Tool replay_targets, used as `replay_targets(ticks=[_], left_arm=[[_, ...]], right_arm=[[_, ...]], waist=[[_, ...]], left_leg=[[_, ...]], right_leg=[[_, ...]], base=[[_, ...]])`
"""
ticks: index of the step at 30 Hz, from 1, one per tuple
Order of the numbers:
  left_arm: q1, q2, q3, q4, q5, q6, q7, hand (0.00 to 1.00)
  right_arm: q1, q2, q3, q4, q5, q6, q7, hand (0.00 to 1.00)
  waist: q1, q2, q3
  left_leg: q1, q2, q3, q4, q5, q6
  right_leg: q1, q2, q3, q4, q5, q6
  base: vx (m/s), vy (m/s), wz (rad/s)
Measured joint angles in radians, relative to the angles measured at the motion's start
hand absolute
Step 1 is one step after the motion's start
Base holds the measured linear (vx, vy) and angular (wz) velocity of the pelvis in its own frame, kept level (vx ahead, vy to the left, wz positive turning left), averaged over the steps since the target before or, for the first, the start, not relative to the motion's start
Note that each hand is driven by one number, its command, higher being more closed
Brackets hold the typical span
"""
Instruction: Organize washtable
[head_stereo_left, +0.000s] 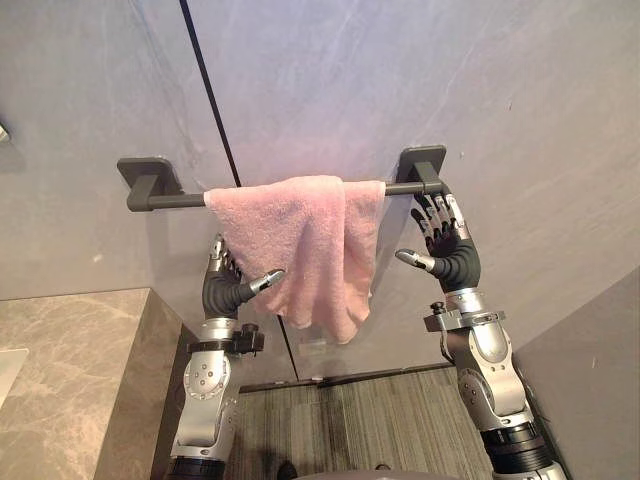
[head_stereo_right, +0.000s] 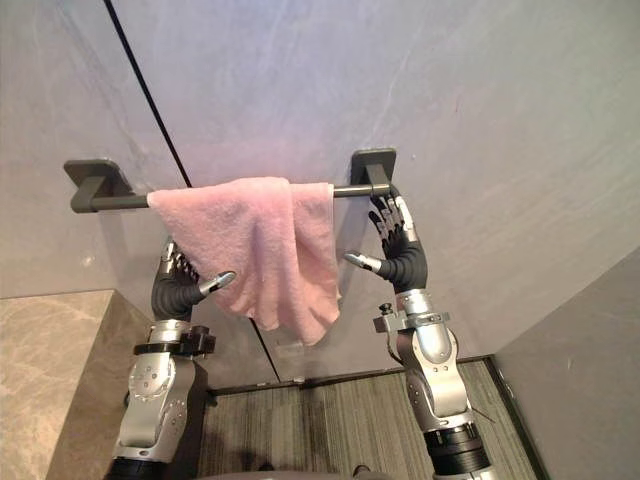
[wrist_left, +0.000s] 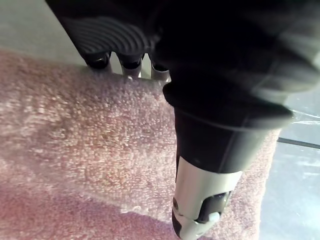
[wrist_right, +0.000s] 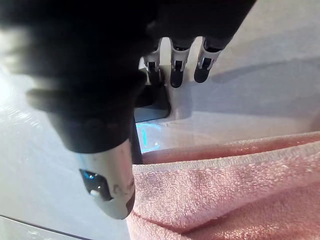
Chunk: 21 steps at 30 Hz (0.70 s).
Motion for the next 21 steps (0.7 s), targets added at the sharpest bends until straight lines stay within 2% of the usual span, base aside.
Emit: replay_targets(ticks=[3, 7, 11, 14, 19, 20, 21], left_arm=[[0.000, -0.001, 0.000, 0.000, 0.000, 0.000, 0.000, 0.00], [0.000, -0.026, 0.000, 0.000, 0.001, 0.001, 0.000, 0.00], [0.002, -0.035, 0.000, 0.000, 0.001, 0.001, 0.000, 0.00], [0.009, -0.035, 0.001, 0.002, 0.000, 0.001, 0.000, 0.00], [0.009, -0.035, 0.000, 0.007, 0.000, 0.001, -0.003, 0.00], [0.009, -0.035, -0.001, 0.011, 0.000, 0.001, -0.003, 1.00], [0.009, -0.035, -0.003, 0.015, 0.000, 0.001, -0.003, 1.00]], right_arm=[[0.012, -0.006, 0.047, 0.027, -0.008, 0.016, 0.029, 0.00], [0.057, 0.016, 0.158, 0.078, -0.043, 0.072, 0.078, 0.00], [0.066, 0.048, 0.155, 0.078, -0.044, 0.073, 0.082, 0.00], [0.066, 0.055, 0.156, 0.078, -0.045, 0.073, 0.084, 0.00], [0.061, 0.063, 0.179, 0.078, -0.084, 0.073, 0.088, 0.00], [0.056, 0.061, 0.188, 0.078, -0.092, 0.073, 0.089, 1.00], [0.051, 0.062, 0.195, 0.078, -0.102, 0.073, 0.089, 1.00]], waist=[[0.000, -0.001, -0.001], [0.010, -0.003, -0.002], [0.029, -0.015, -0.010], [0.029, -0.026, -0.017], [0.029, -0.028, -0.018], [0.029, -0.028, -0.018], [0.029, -0.028, -0.018]], left_leg=[[0.000, 0.000, 0.000, 0.000, 0.000, 0.000], [-0.006, -0.001, -0.004, 0.000, 0.000, 0.000], [-0.006, -0.003, -0.005, 0.000, 0.000, 0.000], [-0.006, -0.003, -0.006, 0.000, 0.000, 0.000], [-0.005, -0.004, -0.005, 0.000, 0.001, 0.001], [-0.005, -0.004, -0.005, 0.000, 0.001, 0.001], [-0.005, -0.004, -0.005, 0.000, 0.001, 0.001]], right_leg=[[0.000, 0.000, 0.000, 0.000, 0.000, 0.000], [-0.003, 0.000, -0.002, 0.000, 0.000, 0.000], [-0.003, -0.002, -0.002, 0.000, 0.000, 0.000], [-0.003, -0.003, -0.002, 0.000, 0.000, 0.000], [-0.004, -0.004, -0.002, 0.002, 0.000, 0.000], [-0.004, -0.004, -0.002, 0.002, 0.000, 0.000], [-0.004, -0.004, -0.002, 0.002, 0.000, 0.000]], base=[[0.00, 0.000, 0.00], [0.00, 0.000, 0.03], [0.00, 0.000, 0.00], [0.00, 0.000, 0.00], [0.00, 0.000, 0.00], [0.00, 0.000, 0.00], [0.00, 0.000, 0.00]])
